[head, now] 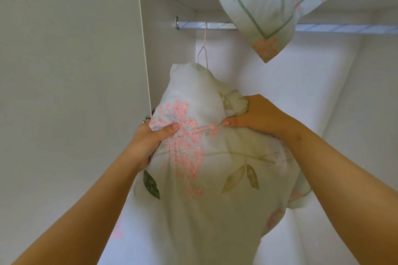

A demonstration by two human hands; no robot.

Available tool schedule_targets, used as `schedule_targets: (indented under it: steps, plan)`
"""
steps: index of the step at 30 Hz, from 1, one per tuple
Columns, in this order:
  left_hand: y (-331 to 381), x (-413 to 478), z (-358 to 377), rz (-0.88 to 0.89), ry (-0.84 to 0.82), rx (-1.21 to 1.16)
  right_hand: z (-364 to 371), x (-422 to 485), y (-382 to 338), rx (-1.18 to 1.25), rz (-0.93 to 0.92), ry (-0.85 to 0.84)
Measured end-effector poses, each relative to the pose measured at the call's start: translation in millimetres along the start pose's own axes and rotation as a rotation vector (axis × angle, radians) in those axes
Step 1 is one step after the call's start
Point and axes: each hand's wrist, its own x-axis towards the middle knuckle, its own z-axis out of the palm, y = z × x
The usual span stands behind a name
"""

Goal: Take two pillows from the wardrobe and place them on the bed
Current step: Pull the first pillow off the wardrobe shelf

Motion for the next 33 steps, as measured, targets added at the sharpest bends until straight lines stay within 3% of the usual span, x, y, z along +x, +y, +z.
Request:
schedule_targets:
  steps: [3, 5, 9, 12, 18, 23, 33]
  plan:
    - [-1, -1, -3, 0.055, 0.018, 0.18, 8, 2, 5, -0.068, -0.032, 0.019]
    - [4, -4, 1, 0.198, 0.091, 0.342, 17, 4, 6, -0.125, -0.053, 0.007]
    - [5, -8, 23, 0.504, 0.124, 1.236, 38, 11, 16, -0.206, -0.057, -0.087]
    - [-16, -1, 40, 0.421, -0.042, 1.604, 50, 9, 24, -0.3, -0.092, -0.156]
    - [-56, 4, 64, 0.113, -0.174, 1.642, 71, -6, 63, -0.433, -0.124, -0.256]
    - [-92, -13, 76, -0.135, -0.253, 1.581, 94, -15, 101, -0.358, -0.128, -0.408]
    - [-129, -72, 58, -0.38, 0.044, 1.251, 141, -28, 114, -0.282, -0.299, -0.617]
